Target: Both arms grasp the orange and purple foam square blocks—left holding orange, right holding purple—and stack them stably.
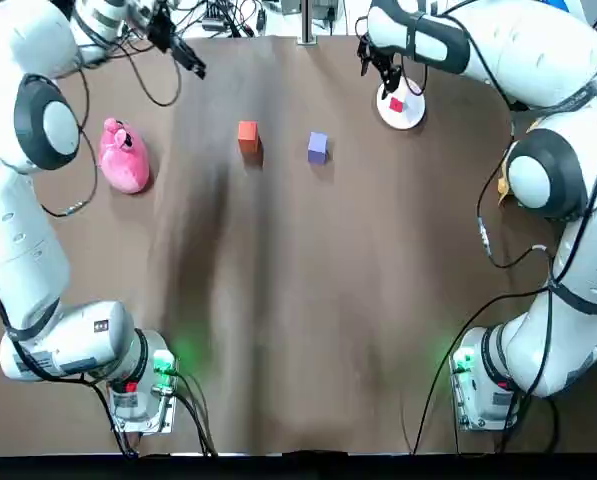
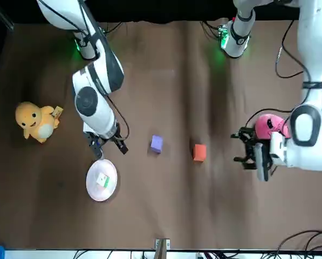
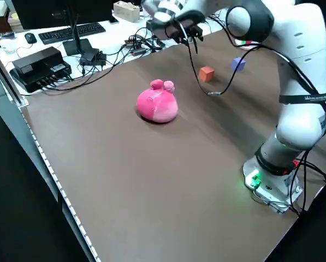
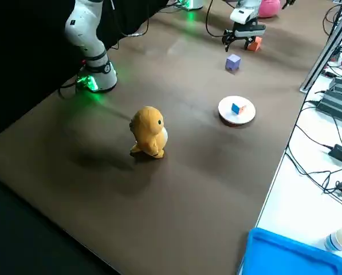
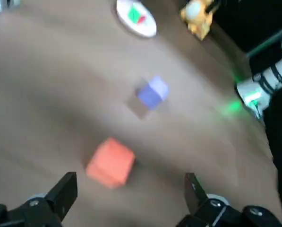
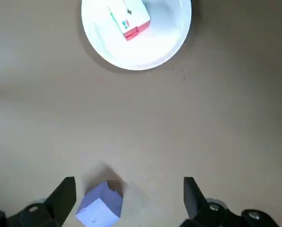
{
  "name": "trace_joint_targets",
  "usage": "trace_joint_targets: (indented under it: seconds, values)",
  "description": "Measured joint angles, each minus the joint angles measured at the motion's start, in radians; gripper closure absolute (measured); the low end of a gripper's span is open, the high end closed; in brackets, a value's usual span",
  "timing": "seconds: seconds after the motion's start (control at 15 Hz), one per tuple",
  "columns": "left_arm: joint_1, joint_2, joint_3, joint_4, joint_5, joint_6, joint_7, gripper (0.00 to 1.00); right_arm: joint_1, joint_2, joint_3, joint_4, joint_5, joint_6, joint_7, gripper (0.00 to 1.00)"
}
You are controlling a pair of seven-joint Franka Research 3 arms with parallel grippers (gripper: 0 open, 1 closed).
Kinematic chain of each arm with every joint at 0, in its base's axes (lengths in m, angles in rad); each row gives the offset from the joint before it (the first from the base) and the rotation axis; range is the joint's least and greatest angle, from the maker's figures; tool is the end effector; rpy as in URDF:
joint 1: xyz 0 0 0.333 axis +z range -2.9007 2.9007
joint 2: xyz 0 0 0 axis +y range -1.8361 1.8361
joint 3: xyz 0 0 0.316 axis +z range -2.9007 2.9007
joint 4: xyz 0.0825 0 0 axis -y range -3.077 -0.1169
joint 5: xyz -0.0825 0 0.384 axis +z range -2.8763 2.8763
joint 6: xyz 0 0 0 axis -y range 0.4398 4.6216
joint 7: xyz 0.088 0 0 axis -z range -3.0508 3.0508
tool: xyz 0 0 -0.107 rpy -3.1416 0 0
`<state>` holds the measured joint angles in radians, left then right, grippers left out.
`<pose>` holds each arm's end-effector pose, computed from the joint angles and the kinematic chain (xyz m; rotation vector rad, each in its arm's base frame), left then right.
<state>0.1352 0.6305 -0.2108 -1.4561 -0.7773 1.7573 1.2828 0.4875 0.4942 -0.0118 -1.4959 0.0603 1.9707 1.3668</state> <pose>0.6864 -0.0879 0.3295 1.9415 -1.1279 0.2883 0.6135 0.3218 0.3825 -2.8053 1.3790 0.0802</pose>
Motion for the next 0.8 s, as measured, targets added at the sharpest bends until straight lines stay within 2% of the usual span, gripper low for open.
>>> trace_joint_targets:
  seconds: [0.13,0.33,0.53,0.8]
  values:
    - [-0.028,0.045,-0.012,0.001,-0.051,0.074,0.043,0.0,0.013,0.019,0.0,0.009,0.005,0.024,0.077,0.0]
    - [-0.034,0.075,-0.018,0.002,-0.119,0.107,0.106,0.0,0.057,0.03,0.001,0.016,0.015,0.101,0.285,0.0]
    - [-0.021,0.08,-0.018,0.004,-0.139,0.119,0.159,0.0,0.106,0.053,0.001,0.018,0.016,0.113,0.474,0.0]
    - [-0.02,0.113,-0.019,-0.002,-0.174,0.118,0.437,0.0,0.157,0.118,0.001,0.019,0.016,0.218,0.677,0.0]
